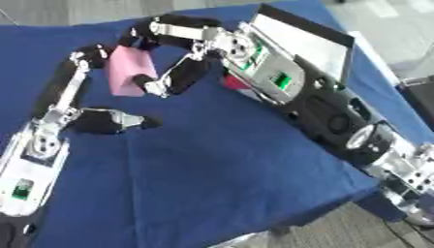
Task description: Pick up the objects with one hand, pass them to the other hand, and then place them into the box on the other side of the table.
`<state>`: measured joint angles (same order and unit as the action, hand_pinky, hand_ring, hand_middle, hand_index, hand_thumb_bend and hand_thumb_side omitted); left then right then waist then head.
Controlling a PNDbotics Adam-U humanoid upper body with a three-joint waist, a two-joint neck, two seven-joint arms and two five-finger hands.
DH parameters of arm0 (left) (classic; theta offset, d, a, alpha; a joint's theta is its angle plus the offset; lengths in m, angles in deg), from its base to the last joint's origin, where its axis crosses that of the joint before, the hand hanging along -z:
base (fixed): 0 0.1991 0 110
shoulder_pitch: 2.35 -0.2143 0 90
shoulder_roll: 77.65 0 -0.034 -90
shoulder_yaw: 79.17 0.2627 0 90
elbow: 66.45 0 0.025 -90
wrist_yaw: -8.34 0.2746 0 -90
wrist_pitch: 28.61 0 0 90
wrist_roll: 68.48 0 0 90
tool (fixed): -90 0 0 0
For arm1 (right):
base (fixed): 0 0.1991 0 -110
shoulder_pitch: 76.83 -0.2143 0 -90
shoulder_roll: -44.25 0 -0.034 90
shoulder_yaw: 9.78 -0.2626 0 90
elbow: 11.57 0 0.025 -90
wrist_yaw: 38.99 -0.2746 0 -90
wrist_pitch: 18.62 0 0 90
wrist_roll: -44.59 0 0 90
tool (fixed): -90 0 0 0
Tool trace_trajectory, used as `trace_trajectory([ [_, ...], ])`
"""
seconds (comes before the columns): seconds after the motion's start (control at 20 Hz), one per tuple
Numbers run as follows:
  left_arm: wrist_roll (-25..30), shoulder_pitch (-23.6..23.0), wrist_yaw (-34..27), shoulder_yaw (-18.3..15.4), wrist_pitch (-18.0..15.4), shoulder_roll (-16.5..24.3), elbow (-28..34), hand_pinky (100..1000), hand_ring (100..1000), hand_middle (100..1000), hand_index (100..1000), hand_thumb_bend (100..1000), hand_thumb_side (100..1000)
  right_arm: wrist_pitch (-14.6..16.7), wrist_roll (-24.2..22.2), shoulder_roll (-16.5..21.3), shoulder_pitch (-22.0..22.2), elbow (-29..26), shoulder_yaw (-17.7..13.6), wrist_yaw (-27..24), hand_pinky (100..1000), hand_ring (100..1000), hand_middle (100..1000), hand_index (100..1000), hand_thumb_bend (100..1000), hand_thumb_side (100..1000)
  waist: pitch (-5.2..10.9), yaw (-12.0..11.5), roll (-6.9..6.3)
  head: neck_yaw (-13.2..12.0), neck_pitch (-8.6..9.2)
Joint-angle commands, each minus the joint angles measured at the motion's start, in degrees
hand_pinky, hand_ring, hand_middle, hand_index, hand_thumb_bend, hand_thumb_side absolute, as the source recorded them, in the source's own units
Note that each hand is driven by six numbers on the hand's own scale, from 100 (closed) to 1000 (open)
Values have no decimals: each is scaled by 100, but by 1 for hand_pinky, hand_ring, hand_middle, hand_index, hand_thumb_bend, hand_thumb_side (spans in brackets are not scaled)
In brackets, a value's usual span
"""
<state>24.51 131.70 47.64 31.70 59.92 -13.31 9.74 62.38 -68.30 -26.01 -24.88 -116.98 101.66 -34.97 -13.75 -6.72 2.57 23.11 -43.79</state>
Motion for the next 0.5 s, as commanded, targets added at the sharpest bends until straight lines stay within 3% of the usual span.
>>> trace_trajectory([
  [0.05,-237,64,101,-105,327,-46,7,780,877,670,848,1000,490,10,41,215,-61,-192,-117,-71,909,776,644,682,100,100,58,27,26,32,-32],
  [0.2,-414,45,84,-118,526,-42,-49,777,873,664,844,1000,479,-2,64,282,-33,-275,-166,-136,909,776,645,682,100,100,85,62,15,36,-32],
  [0.5,-522,0,-47,-134,612,-22,-82,775,868,652,838,1000,458,-121,187,396,32,-394,-351,-413,913,780,650,686,100,100,138,139,-30,69,-32],
])
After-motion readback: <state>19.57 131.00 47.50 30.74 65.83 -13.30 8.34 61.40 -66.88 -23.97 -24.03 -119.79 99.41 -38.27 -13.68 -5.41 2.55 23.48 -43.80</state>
